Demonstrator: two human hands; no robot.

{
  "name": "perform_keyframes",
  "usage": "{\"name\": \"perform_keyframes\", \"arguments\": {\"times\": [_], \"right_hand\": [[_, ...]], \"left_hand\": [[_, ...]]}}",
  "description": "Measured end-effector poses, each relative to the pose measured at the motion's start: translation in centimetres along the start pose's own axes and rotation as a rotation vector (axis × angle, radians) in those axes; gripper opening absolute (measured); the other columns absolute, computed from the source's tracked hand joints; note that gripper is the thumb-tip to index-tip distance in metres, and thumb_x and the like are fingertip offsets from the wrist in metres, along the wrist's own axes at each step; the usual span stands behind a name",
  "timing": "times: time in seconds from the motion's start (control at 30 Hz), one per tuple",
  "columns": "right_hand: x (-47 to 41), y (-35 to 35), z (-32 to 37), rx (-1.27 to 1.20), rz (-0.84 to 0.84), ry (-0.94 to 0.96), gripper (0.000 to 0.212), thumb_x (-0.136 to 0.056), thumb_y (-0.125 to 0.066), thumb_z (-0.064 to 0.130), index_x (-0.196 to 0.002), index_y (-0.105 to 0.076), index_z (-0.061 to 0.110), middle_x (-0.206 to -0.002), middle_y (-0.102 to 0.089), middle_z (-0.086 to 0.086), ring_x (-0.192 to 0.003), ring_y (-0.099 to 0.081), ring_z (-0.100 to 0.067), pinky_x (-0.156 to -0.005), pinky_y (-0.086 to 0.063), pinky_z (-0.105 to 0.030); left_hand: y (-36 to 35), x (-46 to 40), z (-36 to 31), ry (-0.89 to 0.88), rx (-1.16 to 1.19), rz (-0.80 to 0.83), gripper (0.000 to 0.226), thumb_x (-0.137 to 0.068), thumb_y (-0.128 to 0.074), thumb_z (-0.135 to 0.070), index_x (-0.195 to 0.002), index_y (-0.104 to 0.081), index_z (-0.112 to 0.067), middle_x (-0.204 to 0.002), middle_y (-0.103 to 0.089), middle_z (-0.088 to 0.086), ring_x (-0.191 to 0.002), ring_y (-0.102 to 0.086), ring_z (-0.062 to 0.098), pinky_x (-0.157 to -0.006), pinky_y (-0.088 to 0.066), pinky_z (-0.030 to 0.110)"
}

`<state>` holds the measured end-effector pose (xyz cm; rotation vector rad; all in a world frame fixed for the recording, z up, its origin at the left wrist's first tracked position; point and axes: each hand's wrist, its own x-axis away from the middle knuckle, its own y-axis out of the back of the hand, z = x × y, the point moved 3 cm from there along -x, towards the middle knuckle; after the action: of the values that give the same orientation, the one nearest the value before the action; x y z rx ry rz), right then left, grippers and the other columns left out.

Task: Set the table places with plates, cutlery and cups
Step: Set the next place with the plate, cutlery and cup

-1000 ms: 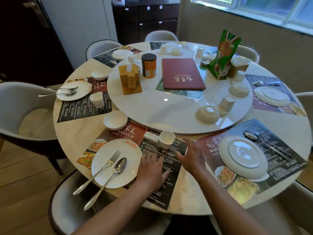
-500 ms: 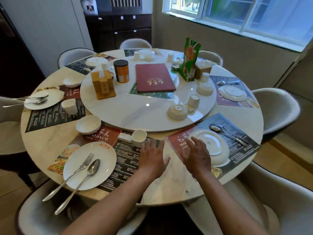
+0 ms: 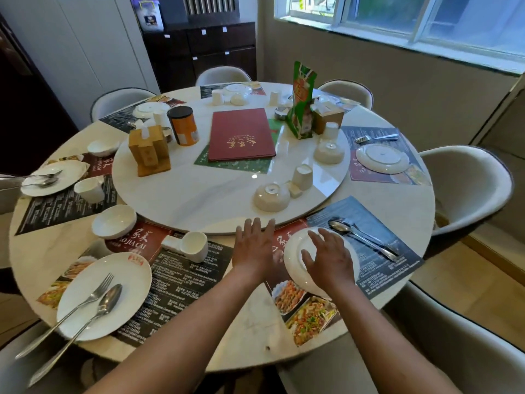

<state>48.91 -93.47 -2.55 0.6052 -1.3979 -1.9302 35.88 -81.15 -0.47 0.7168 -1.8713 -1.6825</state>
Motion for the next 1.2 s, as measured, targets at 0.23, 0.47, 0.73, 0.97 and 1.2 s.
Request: {"name": "perform_keyframes", "arguments": {"times": [0.23,0.47,0.73,0.97,1.2], "right_hand": [[-3.6,-1.3,-0.2,0.009,0.073,0.030,0.049,-0.100,-0.046,0.042,-0.147,-0.042,0.029,-0.159,-0.033,0.003,-0.147,-0.025,-0.024,-0.113,-0.032,-0.043],[-8.9,-2.6,0.9,0.089,0.138,0.084,0.054,-0.100,-0.045,0.044,-0.151,-0.036,0.029,-0.162,-0.029,0.001,-0.148,-0.022,-0.026,-0.117,-0.030,-0.046],[-12.4,-4.0,1.7,0.090,0.205,0.089,0.053,-0.100,-0.042,0.037,-0.151,-0.033,0.026,-0.159,-0.028,0.001,-0.141,-0.032,-0.029,-0.108,-0.039,-0.048],[-12.1,-4.6,1.4,0.087,0.183,0.095,0.055,-0.101,-0.041,0.034,-0.153,-0.027,0.026,-0.163,-0.023,0.000,-0.143,-0.029,-0.029,-0.109,-0.039,-0.046],[-7.8,-3.9,1.1,0.054,0.083,0.015,0.057,-0.100,-0.044,0.042,-0.154,-0.031,0.027,-0.163,-0.027,-0.001,-0.149,-0.022,-0.026,-0.117,-0.026,-0.047]], "left_hand": [[-0.7,-6.1,0.6,-0.052,-0.148,-0.011,0.091,-0.090,-0.063,-0.055,-0.157,-0.012,-0.022,-0.157,-0.025,0.017,-0.147,-0.019,0.038,-0.119,-0.022,0.051],[-2.5,-12.3,1.6,-0.171,-0.160,0.039,0.116,-0.079,-0.073,-0.062,-0.160,0.002,-0.027,-0.167,-0.002,0.015,-0.153,-0.007,0.037,-0.122,-0.018,0.051],[-5.4,-13.5,3.2,-0.260,-0.111,-0.083,0.108,-0.075,-0.079,-0.054,-0.158,-0.016,-0.027,-0.158,-0.023,0.015,-0.145,-0.026,0.038,-0.119,-0.028,0.048],[-5.2,-12.0,3.4,-0.373,-0.157,-0.294,0.069,-0.075,-0.080,-0.034,-0.136,-0.054,-0.015,-0.116,-0.057,0.019,-0.108,-0.056,0.039,-0.094,-0.050,0.051],[-2.9,-9.7,3.4,-0.359,-0.191,-0.381,0.065,-0.075,-0.076,-0.033,-0.135,-0.059,-0.014,-0.108,-0.061,0.016,-0.091,-0.061,0.034,-0.058,-0.051,0.038]]}}
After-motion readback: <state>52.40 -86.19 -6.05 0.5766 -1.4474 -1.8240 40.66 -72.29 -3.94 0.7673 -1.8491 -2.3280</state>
